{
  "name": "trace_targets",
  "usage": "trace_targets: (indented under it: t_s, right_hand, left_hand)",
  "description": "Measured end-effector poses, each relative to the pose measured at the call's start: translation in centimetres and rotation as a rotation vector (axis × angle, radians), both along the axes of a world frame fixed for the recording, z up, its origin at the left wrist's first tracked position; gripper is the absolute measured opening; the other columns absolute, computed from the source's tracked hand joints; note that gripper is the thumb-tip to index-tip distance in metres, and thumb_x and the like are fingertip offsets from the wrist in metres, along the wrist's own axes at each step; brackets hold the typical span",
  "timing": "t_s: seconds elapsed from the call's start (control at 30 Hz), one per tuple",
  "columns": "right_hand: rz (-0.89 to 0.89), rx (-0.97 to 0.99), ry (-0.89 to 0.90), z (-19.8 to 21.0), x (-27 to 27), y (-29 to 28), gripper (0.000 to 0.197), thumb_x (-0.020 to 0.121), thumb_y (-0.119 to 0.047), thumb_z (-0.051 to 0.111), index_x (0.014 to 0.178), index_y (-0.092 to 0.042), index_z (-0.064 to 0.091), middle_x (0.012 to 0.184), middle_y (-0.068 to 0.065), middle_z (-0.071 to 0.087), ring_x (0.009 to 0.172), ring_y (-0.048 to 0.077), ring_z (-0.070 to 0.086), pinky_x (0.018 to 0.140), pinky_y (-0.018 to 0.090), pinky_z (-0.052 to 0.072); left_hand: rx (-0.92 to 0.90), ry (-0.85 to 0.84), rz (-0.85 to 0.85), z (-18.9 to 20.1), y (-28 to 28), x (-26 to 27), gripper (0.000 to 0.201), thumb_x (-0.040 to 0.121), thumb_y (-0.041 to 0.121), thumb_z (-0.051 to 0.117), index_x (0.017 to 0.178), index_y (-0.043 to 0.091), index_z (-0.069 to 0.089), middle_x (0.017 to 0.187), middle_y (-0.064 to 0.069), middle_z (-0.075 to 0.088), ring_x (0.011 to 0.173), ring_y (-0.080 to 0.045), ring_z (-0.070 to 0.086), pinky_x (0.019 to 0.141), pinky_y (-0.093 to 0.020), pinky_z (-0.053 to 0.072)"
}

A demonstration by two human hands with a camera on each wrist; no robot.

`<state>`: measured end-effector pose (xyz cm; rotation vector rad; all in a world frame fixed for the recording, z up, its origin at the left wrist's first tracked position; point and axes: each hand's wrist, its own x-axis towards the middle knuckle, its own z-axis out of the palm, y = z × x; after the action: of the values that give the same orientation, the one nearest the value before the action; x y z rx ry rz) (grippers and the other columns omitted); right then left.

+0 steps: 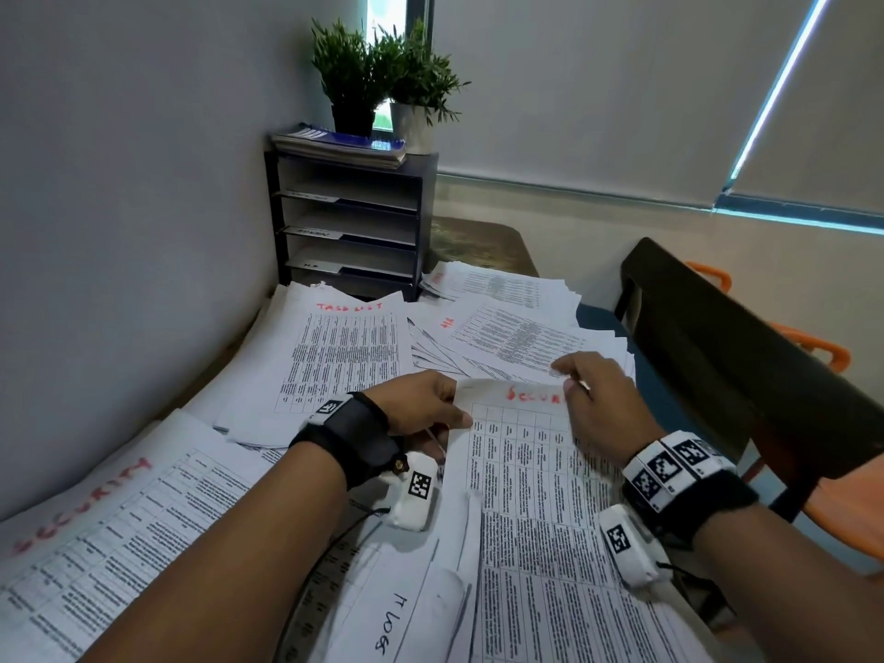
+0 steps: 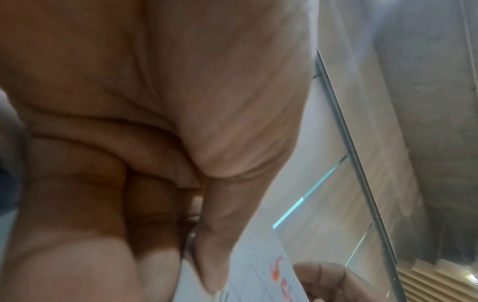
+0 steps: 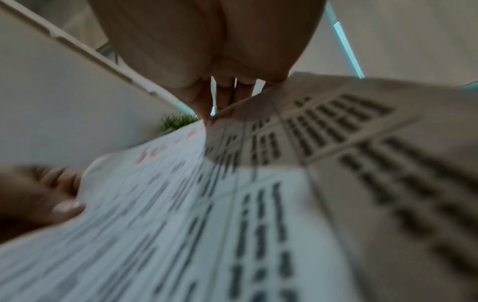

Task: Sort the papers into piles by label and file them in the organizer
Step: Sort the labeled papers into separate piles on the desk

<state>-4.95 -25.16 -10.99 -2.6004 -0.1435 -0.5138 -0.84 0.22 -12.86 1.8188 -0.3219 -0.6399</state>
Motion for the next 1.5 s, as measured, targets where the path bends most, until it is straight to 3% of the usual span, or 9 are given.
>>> trace_targets:
  t_s: [0.17,0.33,0.43,0.57,0.67,0.77,0.97,1.37,1.5]
  right_hand:
    - [-0.242,0.108,-0.011,1.2,-1.1,-3.7,0.058,0.087,-0.022,0.07,0.139,-0.015,0.046,0.14,0.008,0.043,0.132,0.027,0.04,0.112,0.049,0.036]
    - [-0.102,0.516,0.363,2.4,-2.6,-4.2,0.038,0.095,-0.019,0.065,0.129,-0.018,0.049,0.12,-0.001,0.062,0.103,0.011,0.062,0.08,0.021,0.051]
    - [0.007,0.434,0.485,2.5,-2.6,-4.4,0.02,0.096,-0.017,0.062,0.117,-0.019,0.062,0.111,-0.004,0.073,0.102,0.013,0.07,0.097,0.037,0.052]
    - [-0.001,0.436,0.435,2.1,-1.5,-3.6,0.013,0.095,-0.012,0.058,0.103,-0.017,0.067,0.105,0.008,0.075,0.103,0.033,0.069,0.098,0.055,0.051]
    - [-0.005,0.44,0.357,1.4,0.5,-2.4,0.017,0.089,-0.024,0.051,0.1,-0.03,0.064,0.101,0.003,0.074,0.1,0.031,0.069,0.096,0.056,0.052]
    - [0.028,0.277,0.345,2.5,0.9,1.1,0.016,0.09,-0.025,0.049,0.103,-0.025,0.058,0.099,0.007,0.071,0.093,0.032,0.067,0.087,0.049,0.055]
    - [0.198,0.038,0.437,2.3,0.1,8.8,0.011,0.102,-0.019,0.044,0.1,-0.011,0.051,0.085,0.007,0.056,0.068,0.019,0.05,0.054,0.028,0.038]
    - [0.233,0.045,0.34,5.5,1.9,12.4,0.008,0.1,-0.015,0.046,0.096,-0.017,0.053,0.089,0.005,0.062,0.073,0.02,0.056,0.056,0.025,0.039]
    - [0.366,-0.129,0.483,1.9,-0.1,14.7,0.01,0.097,-0.018,0.051,0.088,-0.019,0.056,0.085,0.002,0.063,0.076,0.023,0.061,0.06,0.028,0.045]
  left_hand:
    - [-0.075,-0.077,0.161,1.5,0.5,0.3,0.013,0.098,0.011,0.06,0.106,0.006,0.068,0.076,-0.017,0.067,0.054,-0.023,0.064,0.058,-0.034,0.06]
    - [-0.25,-0.132,0.381,4.1,1.2,1.0,0.016,0.1,0.002,0.053,0.114,-0.001,0.06,0.064,-0.004,0.07,0.048,-0.012,0.063,0.049,-0.025,0.058]
    - [-0.258,-0.156,0.431,5.0,2.2,0.8,0.012,0.1,0.002,0.054,0.109,0.006,0.06,0.052,0.004,0.065,0.043,-0.007,0.059,0.045,-0.02,0.053]
    - [-0.184,-0.185,0.485,5.5,4.4,0.2,0.013,0.097,0.005,0.059,0.109,0.004,0.064,0.082,-0.01,0.07,0.057,-0.016,0.064,0.055,-0.029,0.059]
    - [-0.103,-0.407,0.612,6.1,6.3,0.3,0.025,0.097,0.017,0.063,0.119,0.01,0.056,0.104,-0.011,0.069,0.083,-0.025,0.071,0.076,-0.042,0.061]
    - [0.007,-0.719,0.746,8.3,7.8,0.1,0.038,0.095,0.026,0.066,0.127,0.013,0.051,0.108,-0.002,0.065,0.096,-0.019,0.063,0.08,-0.028,0.05]
    - [0.114,-0.757,0.56,8.5,8.2,-0.2,0.027,0.095,0.036,0.064,0.118,0.023,0.058,0.104,0.005,0.067,0.095,-0.016,0.067,0.087,-0.04,0.056]
    - [0.103,-0.945,0.67,10.5,8.3,-1.6,0.029,0.098,0.031,0.061,0.125,0.021,0.057,0.103,0.01,0.064,0.089,-0.001,0.062,0.072,-0.015,0.043]
    - [0.131,-0.857,0.522,8.9,6.6,-1.4,0.026,0.095,0.03,0.064,0.118,0.02,0.059,0.097,0.006,0.066,0.089,-0.013,0.065,0.082,-0.032,0.053]
